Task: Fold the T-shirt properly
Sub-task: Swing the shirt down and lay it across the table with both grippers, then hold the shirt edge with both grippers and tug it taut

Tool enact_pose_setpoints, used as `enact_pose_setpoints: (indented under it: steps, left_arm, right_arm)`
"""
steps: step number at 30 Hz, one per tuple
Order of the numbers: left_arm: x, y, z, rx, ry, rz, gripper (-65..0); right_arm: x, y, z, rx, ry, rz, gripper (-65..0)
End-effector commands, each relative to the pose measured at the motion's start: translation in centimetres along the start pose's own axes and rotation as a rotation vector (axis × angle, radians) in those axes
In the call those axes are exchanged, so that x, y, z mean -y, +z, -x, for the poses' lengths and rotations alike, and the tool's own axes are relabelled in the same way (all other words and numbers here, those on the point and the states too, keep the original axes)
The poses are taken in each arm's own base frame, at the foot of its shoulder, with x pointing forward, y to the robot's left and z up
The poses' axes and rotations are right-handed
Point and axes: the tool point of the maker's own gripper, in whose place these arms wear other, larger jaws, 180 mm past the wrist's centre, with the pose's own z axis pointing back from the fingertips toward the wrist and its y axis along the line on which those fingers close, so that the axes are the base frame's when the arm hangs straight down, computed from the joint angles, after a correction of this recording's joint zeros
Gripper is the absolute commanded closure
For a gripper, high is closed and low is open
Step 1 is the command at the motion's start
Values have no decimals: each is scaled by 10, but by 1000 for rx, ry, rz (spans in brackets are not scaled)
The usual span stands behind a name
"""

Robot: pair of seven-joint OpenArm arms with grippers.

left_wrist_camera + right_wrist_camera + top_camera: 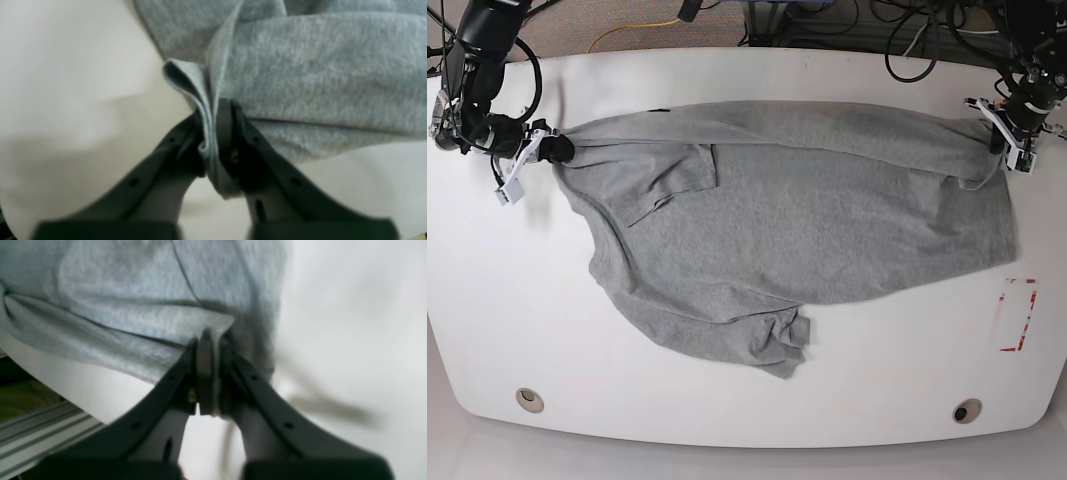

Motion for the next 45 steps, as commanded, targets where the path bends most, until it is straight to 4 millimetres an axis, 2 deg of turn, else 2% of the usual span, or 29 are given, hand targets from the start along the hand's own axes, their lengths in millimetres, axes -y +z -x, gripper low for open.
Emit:
enact_pose_setpoints:
  steps: [1, 3, 6, 8, 14, 18, 20, 25, 34, 36, 39, 45]
  left_arm:
    - [-16, 7, 4, -19, -27, -39, -112]
    - [-17, 7, 7, -25, -29, -36, -222]
    - [-17, 9, 8, -33, -29, -39, -353]
    - [-19, 10, 15, -70, -24, -43, -386]
    - [-43, 27, 26, -90, 105, -83, -385]
    - [-75, 50, 18, -32, 213, -102, -385]
    - [-77, 55, 9, -9, 247, -54, -385]
    - [-69, 61, -10, 31, 281, 66, -385]
    - [-45, 57, -20, -18, 225, 206, -385]
    - [-40, 56, -18, -24, 226, 226, -385]
    - [-28, 60, -4, -54, 239, 267, -385]
    - [3, 69, 2, -89, 231, 425, -385]
  right_arm:
    - [8, 12, -8, 15, 26, 35, 0]
    - [8, 12, -8, 15, 26, 35, 0]
    - [8, 12, -8, 15, 25, 34, 0]
    - [8, 12, -8, 15, 25, 34, 0]
    - [8, 12, -8, 18, 25, 33, 0]
    - [7, 11, -9, 19, 25, 31, 0]
    - [7, 11, -11, 30, 24, 30, 0]
    - [4, 8, -12, 42, 20, 21, 0]
    - [-3, 1, -16, 60, 14, 1, 0]
    - [-4, 0, -17, 63, 14, -2, 0]
    - [-4, 0, -17, 65, 14, -3, 0]
    - [-5, 0, -19, 70, 14, -7, 0]
